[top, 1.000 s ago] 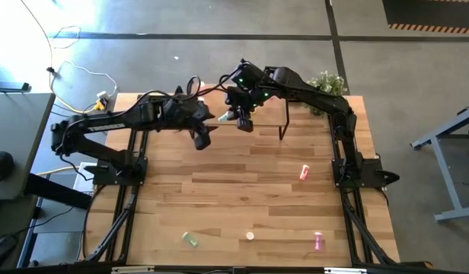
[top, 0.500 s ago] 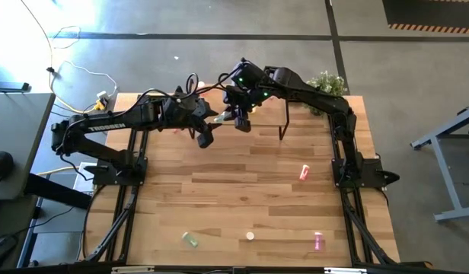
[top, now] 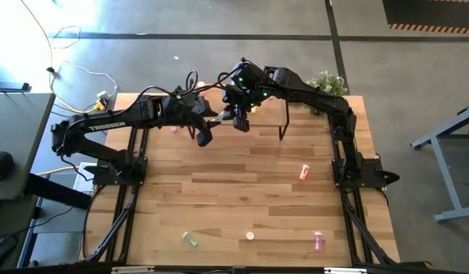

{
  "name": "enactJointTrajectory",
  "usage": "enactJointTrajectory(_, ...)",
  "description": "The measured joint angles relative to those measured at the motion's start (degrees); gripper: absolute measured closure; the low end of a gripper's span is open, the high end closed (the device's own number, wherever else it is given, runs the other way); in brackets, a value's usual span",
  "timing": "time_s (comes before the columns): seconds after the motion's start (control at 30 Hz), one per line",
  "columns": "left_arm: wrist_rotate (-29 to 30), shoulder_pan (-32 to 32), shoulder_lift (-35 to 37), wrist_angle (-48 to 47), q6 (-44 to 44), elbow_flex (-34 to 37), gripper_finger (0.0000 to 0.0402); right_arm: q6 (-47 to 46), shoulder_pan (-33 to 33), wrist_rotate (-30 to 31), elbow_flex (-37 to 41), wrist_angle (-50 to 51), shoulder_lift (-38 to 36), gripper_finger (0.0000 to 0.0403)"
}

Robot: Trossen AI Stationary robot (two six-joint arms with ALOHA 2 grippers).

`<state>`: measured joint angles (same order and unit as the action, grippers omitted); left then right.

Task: Pick and place medicine bottles onto shelf by color
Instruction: Put the right blue pill bottle on the shelf aligned with the other blue pill bottle

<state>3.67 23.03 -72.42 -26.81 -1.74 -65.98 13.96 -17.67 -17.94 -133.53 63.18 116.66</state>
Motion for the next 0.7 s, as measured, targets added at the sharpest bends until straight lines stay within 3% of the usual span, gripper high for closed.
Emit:
enactJointTrajectory(0.37,-0.1,0.0,0.0,-0.5,-1.7,0.0,0.0306,-1.0,0.0,0.9,0.0,0.1,0.0,0.0304)
enactJointTrajectory(0.7,-0.2,-0.1,0.0,-0.4,-1.6,0.0,0.0308,-1.1,0.0,1.0,0.0,0.0,0.0,0.0304)
